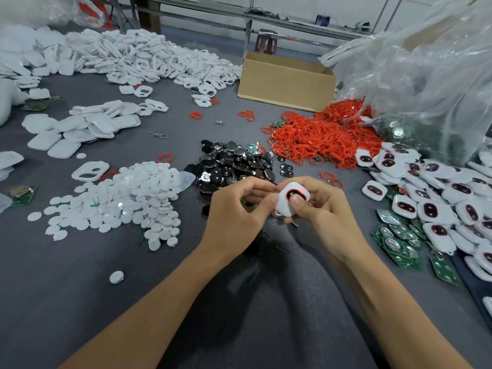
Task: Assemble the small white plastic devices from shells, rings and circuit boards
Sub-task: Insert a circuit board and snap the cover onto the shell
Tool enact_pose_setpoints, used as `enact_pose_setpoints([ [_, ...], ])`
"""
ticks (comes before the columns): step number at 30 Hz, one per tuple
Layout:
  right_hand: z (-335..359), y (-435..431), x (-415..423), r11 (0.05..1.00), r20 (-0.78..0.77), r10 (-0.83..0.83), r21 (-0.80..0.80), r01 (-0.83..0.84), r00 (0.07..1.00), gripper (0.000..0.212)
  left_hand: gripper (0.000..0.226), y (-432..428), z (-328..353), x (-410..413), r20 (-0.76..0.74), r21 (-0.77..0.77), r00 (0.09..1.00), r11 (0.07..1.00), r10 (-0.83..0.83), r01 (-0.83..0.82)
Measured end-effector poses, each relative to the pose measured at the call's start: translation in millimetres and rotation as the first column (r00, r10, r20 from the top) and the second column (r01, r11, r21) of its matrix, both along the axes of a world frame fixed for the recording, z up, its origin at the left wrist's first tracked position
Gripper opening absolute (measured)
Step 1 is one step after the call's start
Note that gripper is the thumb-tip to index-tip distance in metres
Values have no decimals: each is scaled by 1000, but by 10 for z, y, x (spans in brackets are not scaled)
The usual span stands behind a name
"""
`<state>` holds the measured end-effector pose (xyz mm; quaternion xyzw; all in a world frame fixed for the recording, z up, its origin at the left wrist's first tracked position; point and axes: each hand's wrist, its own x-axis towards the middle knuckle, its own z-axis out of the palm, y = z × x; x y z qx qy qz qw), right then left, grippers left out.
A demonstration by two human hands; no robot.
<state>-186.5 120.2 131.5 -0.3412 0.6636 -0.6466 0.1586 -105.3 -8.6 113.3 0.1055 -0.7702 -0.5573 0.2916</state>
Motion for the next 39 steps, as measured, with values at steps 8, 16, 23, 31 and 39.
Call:
enact_pose_setpoints([
  [8,45,-2,49,998,56,47,-46,-44,997,21,26,13,-14,-1,11,6,992,992,-124,124],
  [16,35,-5,49,993,137,117,-51,-111,984,36,37,-21,-2,-4,27,310,980,934,-196,178],
  [23,50,2,51,993,134,110,18,-113,985,41,33,-34,-8,-14,2,323,977,925,-212,200],
  [31,40,-22,57,997,128,72,-10,-71,989,38,32,-26,12,-6,-48,386,970,891,-239,239],
  [39,42,-28,41,999,96,24,22,-26,995,39,29,-21,13,-10,-32,374,972,899,-233,228],
])
